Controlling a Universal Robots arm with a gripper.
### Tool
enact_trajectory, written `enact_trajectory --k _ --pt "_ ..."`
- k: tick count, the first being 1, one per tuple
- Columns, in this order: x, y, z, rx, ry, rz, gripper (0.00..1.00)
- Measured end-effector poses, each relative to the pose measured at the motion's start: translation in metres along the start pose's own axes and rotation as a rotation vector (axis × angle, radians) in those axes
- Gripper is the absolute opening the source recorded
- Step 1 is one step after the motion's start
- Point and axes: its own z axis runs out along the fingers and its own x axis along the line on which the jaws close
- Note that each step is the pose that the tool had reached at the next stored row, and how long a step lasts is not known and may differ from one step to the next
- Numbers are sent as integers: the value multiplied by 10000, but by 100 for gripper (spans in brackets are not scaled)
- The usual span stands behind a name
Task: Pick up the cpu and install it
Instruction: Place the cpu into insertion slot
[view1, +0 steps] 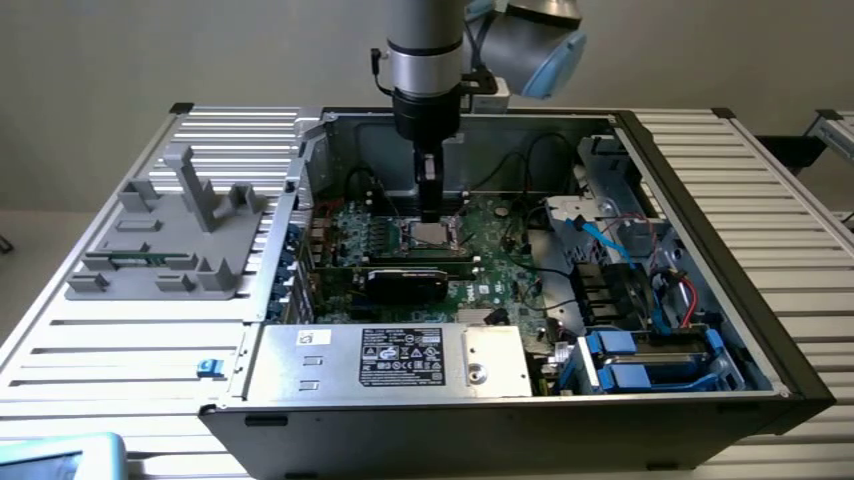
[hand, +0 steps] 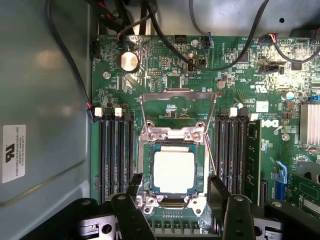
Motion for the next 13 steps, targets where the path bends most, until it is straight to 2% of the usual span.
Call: enact_trajectory --k 7,13 --pt "-7 7 -125 1 -1 -1 64" --pt "-15 8 -133 4 -1 -1 64"
